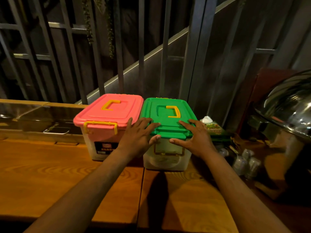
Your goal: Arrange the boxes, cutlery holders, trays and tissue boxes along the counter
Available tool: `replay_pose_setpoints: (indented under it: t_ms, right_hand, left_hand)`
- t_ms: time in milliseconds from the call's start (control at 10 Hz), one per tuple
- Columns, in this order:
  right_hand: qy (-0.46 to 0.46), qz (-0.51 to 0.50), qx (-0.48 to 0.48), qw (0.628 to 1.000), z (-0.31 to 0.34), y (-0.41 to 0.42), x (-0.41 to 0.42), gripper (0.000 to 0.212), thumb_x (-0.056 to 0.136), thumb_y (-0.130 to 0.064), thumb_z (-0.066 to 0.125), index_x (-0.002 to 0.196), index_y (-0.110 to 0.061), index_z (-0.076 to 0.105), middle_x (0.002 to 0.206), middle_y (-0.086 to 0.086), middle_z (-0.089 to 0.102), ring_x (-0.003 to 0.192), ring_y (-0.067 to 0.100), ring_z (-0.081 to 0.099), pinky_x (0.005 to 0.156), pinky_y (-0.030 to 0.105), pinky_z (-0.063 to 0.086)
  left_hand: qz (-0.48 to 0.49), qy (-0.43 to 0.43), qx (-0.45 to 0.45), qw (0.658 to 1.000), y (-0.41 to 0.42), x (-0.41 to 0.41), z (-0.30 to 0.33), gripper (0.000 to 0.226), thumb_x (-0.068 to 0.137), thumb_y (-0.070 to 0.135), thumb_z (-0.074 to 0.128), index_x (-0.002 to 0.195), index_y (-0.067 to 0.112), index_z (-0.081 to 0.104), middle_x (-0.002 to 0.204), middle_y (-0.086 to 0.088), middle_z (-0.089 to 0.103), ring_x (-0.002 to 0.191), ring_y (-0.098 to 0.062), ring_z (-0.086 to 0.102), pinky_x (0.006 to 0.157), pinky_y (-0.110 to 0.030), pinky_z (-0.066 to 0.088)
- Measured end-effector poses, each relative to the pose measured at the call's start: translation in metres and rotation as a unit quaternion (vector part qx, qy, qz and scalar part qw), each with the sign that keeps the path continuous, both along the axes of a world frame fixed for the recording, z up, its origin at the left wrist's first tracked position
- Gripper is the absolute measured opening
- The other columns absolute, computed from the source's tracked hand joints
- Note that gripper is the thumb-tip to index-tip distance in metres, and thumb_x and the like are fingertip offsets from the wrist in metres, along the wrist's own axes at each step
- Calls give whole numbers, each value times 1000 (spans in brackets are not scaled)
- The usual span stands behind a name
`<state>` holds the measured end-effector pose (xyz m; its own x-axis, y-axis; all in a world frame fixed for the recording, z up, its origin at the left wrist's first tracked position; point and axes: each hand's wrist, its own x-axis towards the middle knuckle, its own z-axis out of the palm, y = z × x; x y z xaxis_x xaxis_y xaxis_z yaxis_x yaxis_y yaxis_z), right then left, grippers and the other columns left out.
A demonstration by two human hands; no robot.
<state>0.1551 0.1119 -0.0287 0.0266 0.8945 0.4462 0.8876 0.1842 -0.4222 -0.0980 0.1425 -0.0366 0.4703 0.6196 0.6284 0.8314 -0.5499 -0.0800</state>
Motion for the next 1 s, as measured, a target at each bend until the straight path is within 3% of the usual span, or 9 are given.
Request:
replay_pose_setpoints:
  t_ms: [400, 600, 800, 900, 1000]
  right_hand:
    - [-10, 7, 0, 1000, 1, 27, 6, 110, 47, -100, 45, 139, -39, 50, 146, 4, 39, 138, 29, 29, 116, 45, 29]
    - [-49, -6, -55, 997, 15, 15, 3, 107, 52, -96, 46, 145, -44, 38, 154, 5, 32, 142, 30, 24, 114, 49, 29]
    - [-128, -45, -122, 983, 26, 2, -8, 111, 62, -96, 38, 152, -34, 20, 159, 10, 22, 146, 39, 15, 114, 61, 24]
    - [-139, -42, -127, 981, 26, -13, -9, 104, 72, -89, 38, 154, -28, 20, 161, 9, 21, 148, 37, 15, 115, 60, 24]
    - [-155, -43, -77, 984, 31, -21, 3, 87, 81, -81, 40, 150, -28, 32, 157, 8, 32, 145, 32, 25, 113, 52, 31]
  left_hand:
    - [40, -9, 4, 999, 20, 9, -2, 52, 94, 60, 32, 135, 34, 50, 134, -1, 54, 128, -21, 48, 106, -52, 27]
    - [59, 9, -10, 998, 13, 12, 2, 55, 93, 61, 29, 135, 33, 49, 133, -5, 55, 126, -28, 46, 104, -51, 27]
    - [150, 41, -97, 983, -11, 24, 13, 62, 96, 60, 22, 149, 30, 32, 153, -14, 36, 141, -36, 27, 113, -55, 18]
    - [178, 40, -99, 978, -32, 46, 25, 61, 99, 54, 28, 152, 23, 28, 158, -16, 26, 146, -37, 18, 115, -54, 13]
    - [141, 41, -97, 984, -38, 59, 36, 61, 98, 56, 30, 151, 25, 31, 159, -14, 26, 146, -35, 18, 116, -54, 12]
